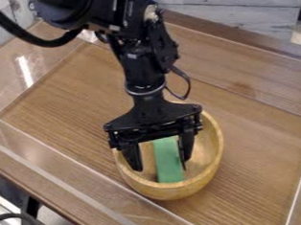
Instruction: Remove the green block from inside the brown bowl and put it on the table
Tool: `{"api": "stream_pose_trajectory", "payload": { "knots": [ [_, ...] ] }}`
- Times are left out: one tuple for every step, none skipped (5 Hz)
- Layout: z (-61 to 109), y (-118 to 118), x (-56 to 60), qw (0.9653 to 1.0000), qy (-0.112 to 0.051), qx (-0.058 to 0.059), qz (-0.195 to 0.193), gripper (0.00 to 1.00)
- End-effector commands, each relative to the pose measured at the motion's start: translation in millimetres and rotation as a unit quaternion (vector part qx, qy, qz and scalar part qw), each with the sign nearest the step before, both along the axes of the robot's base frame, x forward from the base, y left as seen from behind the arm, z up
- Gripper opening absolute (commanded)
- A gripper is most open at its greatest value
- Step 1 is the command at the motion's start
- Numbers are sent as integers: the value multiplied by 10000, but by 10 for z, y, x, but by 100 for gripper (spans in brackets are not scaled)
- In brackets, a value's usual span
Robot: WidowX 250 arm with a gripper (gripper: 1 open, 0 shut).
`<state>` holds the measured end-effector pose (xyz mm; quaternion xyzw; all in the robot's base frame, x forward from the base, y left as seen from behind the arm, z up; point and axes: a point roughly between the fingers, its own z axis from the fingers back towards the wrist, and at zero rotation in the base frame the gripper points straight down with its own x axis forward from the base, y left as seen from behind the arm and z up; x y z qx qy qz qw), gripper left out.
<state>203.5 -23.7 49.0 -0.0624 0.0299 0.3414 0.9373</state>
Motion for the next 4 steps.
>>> {"api": "stream_pose_trajectory", "payload": {
  "knots": [
    [82, 24, 126, 9997, -249, -22, 47, 100],
    [74, 29, 137, 9996, -262, -33, 39, 100],
    [64, 32, 147, 9996, -273, -43, 29, 100],
    [56, 35, 156, 9996, -285, -52, 20, 100]
  ]
}}
